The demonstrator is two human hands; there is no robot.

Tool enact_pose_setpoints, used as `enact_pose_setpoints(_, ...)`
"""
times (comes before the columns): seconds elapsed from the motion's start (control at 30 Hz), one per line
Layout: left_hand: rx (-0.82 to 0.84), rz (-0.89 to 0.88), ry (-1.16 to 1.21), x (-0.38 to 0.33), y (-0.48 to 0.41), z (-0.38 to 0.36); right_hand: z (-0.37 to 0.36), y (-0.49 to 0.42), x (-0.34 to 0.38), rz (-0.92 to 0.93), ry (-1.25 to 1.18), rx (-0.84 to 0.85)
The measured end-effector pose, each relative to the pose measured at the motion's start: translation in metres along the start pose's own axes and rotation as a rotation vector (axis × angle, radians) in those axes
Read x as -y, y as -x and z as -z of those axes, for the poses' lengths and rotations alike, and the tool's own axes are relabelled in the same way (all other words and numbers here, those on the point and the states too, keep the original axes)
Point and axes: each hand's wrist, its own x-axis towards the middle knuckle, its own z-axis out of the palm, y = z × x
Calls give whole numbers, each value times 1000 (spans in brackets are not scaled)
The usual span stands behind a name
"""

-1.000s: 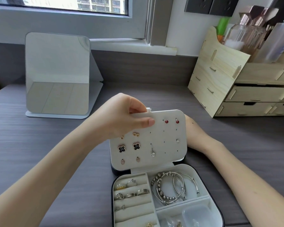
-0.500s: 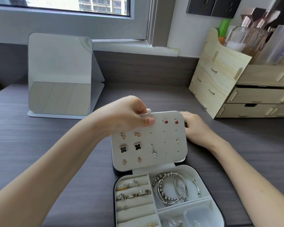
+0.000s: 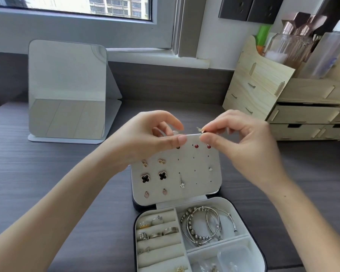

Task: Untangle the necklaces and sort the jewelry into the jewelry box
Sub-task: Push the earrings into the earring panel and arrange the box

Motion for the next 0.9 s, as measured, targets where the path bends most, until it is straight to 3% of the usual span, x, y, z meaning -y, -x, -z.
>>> enact_pose_setpoints(0.4, 18, -72, -28, -2, 2, 1, -19, -3, -1, 298, 262, 20)
enact_pose_setpoints(0.9, -5, -26, -19, 6, -3, 6, -9, -9, 4, 65, -89, 317)
